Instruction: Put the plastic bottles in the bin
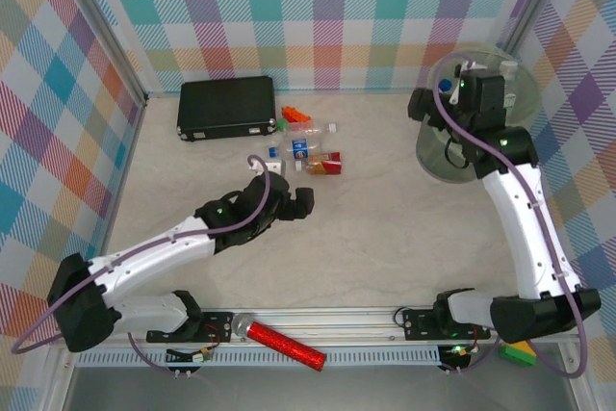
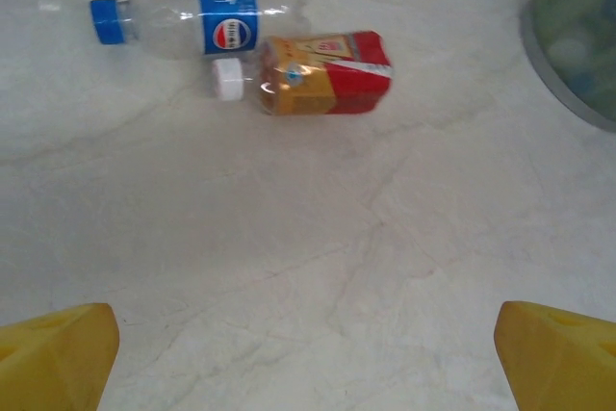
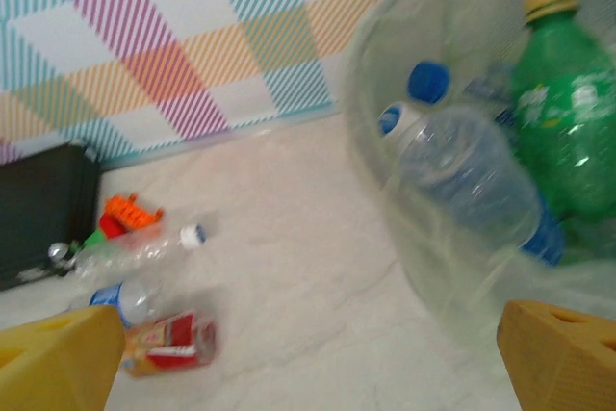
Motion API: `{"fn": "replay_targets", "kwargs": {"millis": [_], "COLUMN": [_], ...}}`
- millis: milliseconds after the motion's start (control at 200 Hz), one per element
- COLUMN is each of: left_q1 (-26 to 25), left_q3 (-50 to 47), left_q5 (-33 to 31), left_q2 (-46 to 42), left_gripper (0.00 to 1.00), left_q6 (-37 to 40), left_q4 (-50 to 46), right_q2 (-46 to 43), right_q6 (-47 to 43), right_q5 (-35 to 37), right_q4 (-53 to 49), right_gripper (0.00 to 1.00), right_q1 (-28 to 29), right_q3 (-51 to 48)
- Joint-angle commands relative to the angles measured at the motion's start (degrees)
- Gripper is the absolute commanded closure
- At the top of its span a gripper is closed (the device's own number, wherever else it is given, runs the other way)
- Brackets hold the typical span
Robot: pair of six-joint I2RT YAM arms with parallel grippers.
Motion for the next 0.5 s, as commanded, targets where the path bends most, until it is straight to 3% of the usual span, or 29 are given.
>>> {"fn": "replay_targets", "kwargs": {"millis": [0, 250, 495], "left_q1": [1.9, 5.1, 5.9], "left_q3": [4.0, 10.1, 9.1], "left_q5": [0.2, 0.6, -7.0], "left_q2": [4.4, 12.6, 7.7], "left_gripper": [0.01, 0.00, 0.01], "left_q6": [-7.9, -11.4, -11.9], "left_q4": [-2.4, -2.8, -8.1], "right_q2": [-4.2, -7.9, 1.4], "right_q6": [2.9, 4.3, 0.5], "right_q5": [-3.2, -6.9, -10.7], "right_q4": [3.1, 5.4, 11.3], "right_gripper": [0.01, 0.01, 0.01], "right_q1": [3.0, 11.9, 17.2], "right_q3": [-3.9, -14.3, -16.6]}}
